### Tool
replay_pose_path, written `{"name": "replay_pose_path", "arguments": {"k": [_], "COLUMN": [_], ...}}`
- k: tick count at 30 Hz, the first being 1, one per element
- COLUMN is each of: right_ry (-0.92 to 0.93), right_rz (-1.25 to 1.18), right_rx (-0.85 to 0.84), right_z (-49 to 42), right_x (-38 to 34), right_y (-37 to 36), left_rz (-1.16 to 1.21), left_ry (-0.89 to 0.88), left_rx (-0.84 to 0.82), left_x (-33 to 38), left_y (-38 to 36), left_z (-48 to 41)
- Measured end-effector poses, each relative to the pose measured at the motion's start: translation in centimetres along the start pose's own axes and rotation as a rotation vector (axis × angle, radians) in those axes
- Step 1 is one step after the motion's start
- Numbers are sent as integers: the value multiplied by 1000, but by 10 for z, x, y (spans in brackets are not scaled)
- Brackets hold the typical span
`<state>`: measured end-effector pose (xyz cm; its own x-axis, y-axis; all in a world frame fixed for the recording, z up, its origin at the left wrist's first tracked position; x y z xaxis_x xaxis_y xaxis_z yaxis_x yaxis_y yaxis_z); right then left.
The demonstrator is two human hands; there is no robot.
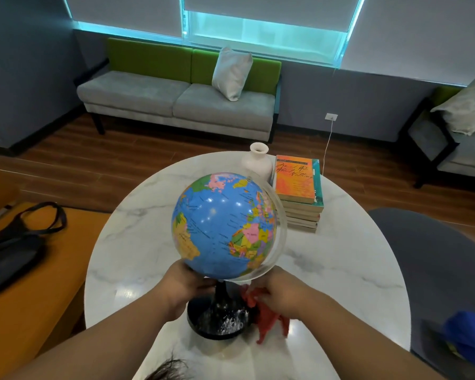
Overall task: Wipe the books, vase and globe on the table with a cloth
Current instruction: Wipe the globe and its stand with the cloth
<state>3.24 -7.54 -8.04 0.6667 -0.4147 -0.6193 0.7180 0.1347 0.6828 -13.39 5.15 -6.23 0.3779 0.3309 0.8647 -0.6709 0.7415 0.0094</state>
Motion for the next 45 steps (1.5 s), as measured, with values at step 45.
{"name": "replay_pose_path", "arguments": {"k": [45], "right_ry": [148], "right_rz": [42], "right_rx": [154], "right_z": [15], "right_x": [-21], "right_y": [1], "left_rz": [2], "left_ry": [-16], "left_rx": [83], "left_x": [-2], "left_y": [1], "left_z": [-5]}}
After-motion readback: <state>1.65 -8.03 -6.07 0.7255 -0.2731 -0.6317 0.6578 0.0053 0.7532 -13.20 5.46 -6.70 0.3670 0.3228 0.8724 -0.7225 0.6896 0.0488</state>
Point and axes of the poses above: each hand's wrist, its own z-axis away from the middle knuckle, its own y-axis out of the back of the hand, x = y × z, the point moved 3 cm from there along -z, towards the middle knuckle, and after that the axes turned 12 degrees about -z, right-handed, at the moved point
